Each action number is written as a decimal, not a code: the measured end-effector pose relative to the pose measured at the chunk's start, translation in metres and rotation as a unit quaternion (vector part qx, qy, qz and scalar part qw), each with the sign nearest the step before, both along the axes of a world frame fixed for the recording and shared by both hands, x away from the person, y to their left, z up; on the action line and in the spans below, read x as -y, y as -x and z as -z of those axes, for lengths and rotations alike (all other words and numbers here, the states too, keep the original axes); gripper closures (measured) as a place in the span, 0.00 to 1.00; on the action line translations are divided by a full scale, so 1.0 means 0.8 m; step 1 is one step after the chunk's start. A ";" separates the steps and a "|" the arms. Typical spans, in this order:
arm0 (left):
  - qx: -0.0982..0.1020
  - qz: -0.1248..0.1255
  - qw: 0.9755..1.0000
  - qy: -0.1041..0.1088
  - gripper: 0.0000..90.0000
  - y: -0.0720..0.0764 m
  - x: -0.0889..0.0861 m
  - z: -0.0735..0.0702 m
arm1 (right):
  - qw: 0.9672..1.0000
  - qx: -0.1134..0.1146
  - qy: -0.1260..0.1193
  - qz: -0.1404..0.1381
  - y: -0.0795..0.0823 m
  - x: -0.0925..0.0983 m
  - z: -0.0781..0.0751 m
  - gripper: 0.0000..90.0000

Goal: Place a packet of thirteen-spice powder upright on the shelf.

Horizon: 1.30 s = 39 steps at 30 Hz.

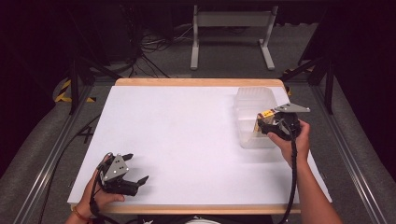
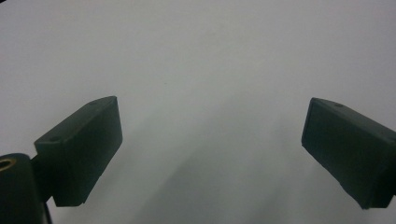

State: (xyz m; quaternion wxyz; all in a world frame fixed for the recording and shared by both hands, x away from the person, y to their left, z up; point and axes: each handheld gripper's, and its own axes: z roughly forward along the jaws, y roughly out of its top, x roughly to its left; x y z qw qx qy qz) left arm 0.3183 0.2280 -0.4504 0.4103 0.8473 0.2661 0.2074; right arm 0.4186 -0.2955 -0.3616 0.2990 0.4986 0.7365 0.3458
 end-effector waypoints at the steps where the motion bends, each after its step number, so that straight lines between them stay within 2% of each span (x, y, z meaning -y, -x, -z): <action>1: 0.000 0.000 1.000 0.000 0.07 0.000 0.000 0.000 | 1.000 -0.001 0.000 0.000 0.000 0.000 0.000 0.35; 18: 0.002 -0.001 1.000 0.000 0.07 0.001 0.000 -0.001 | 0.999 -0.001 0.028 -0.017 0.011 0.001 -0.006 0.32; 39: 0.003 -0.002 1.000 0.001 0.07 0.001 -0.001 -0.001 | 0.999 -0.004 0.044 -0.029 0.024 0.006 -0.009 0.31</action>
